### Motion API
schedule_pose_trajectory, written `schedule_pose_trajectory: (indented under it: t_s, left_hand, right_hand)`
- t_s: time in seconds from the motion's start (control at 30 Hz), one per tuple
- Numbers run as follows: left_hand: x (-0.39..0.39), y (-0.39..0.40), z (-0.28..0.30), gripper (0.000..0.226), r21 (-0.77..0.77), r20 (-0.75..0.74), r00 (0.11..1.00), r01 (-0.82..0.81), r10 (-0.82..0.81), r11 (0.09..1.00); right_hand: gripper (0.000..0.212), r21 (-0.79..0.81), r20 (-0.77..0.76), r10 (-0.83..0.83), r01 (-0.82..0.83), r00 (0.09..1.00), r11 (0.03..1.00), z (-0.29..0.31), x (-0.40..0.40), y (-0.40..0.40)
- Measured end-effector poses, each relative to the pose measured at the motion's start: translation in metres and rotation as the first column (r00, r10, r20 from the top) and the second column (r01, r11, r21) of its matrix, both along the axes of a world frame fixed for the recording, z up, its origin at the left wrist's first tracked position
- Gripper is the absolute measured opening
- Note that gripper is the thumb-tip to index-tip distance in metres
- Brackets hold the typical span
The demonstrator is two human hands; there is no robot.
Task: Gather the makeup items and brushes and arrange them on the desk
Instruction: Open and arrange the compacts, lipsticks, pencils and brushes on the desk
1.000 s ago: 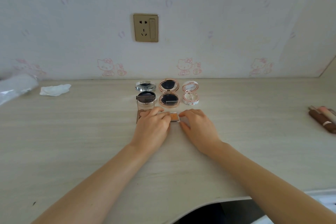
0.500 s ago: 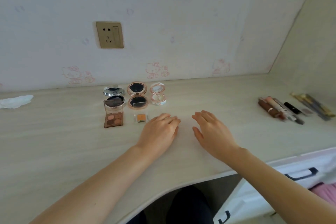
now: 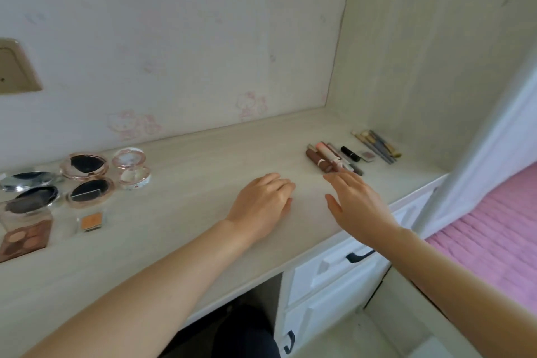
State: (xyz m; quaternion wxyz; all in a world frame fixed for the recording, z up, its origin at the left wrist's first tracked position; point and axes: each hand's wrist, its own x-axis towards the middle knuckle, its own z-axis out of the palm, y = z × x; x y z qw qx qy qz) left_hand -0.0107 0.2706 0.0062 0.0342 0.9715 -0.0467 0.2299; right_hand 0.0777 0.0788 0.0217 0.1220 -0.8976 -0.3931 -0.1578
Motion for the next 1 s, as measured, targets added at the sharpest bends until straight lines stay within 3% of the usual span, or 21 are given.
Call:
schedule_pose_trajectory:
  t_s: [0.47,0.57,0.7,0.83,1.0]
  left_hand:
    - [0.167,-0.064,0.029,0.029,-0.027,-0.020,0.995,0.092,-0.093,0.995]
    - [0.193,-0.071,0.032,0.030,-0.066,-0.071,0.995,0.068,-0.073,0.995]
    - [0.220,-0.079,0.031,0.040,-0.197,-0.227,0.973,-0.080,0.034,0.977]
    - [0.240,-0.086,0.026,0.061,-0.111,-0.359,0.930,-0.131,0.083,0.985]
    - [0.251,-0.088,0.020,0.059,-0.068,-0.391,0.918,-0.095,0.061,0.993]
  right_hand:
    - [0.039,-0.075,-0.038,-0.149,0.146,0.988,0.986,0.011,0.135,-0.062]
    - [0.040,-0.129,-0.056,-0.149,0.141,0.987,0.982,0.009,0.162,-0.063]
    - [0.037,-0.163,-0.108,-0.156,0.137,0.982,0.977,0.007,0.189,-0.058]
    - [0.039,-0.168,-0.171,-0.173,0.144,0.970,0.975,0.003,0.207,-0.052]
    - [0.036,-0.154,-0.173,-0.147,0.121,0.974,0.981,-0.008,0.214,-0.050]
